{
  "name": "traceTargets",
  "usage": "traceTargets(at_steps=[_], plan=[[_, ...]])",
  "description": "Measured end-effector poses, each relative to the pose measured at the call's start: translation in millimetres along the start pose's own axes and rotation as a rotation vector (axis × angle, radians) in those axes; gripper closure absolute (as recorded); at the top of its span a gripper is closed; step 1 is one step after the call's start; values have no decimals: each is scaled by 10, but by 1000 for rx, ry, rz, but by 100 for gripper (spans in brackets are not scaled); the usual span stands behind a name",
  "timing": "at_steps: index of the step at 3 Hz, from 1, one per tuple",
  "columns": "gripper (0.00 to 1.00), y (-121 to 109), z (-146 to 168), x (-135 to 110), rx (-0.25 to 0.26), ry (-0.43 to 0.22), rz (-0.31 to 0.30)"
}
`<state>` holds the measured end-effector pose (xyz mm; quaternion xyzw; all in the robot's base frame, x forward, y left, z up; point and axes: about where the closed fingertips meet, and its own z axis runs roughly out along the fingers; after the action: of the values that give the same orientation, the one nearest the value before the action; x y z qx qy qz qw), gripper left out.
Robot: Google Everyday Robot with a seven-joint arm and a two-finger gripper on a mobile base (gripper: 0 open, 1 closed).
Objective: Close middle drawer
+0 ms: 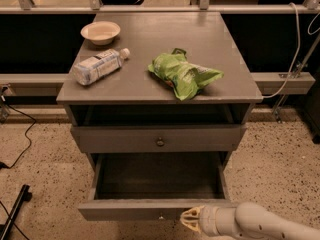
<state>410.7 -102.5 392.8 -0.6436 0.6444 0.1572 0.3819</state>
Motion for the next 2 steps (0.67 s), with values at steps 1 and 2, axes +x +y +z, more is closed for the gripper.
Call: traceTargets(at_steps=[1, 2], plan=[[100, -304, 199, -121, 4, 9, -8], [100, -658, 547, -187, -66, 22, -2]])
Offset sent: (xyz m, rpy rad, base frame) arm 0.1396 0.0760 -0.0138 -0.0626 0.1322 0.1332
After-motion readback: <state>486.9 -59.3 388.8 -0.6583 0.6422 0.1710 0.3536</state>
